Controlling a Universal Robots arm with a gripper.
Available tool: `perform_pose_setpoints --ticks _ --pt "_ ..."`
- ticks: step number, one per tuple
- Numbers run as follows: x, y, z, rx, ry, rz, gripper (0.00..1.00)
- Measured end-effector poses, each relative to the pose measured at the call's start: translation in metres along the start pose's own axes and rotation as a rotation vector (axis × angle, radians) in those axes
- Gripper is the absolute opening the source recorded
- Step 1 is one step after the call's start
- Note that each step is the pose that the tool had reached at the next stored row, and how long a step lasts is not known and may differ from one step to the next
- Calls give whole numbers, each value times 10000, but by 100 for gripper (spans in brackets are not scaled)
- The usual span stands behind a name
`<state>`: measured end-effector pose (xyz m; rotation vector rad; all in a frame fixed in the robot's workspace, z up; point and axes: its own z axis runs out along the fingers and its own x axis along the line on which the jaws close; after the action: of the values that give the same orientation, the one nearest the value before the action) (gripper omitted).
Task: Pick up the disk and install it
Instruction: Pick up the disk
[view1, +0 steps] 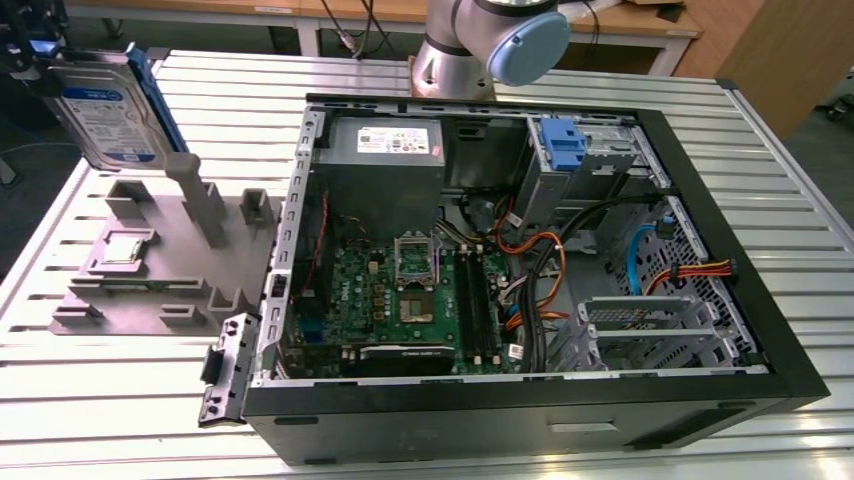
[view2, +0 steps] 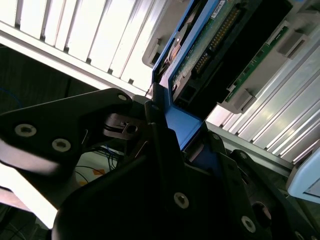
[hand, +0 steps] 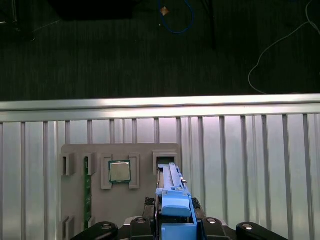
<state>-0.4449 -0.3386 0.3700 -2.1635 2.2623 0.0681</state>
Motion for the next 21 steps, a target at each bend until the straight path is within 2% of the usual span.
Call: perform_pose_setpoints --ticks 21 --pt "-2 1 -60 2 -1 -1 37"
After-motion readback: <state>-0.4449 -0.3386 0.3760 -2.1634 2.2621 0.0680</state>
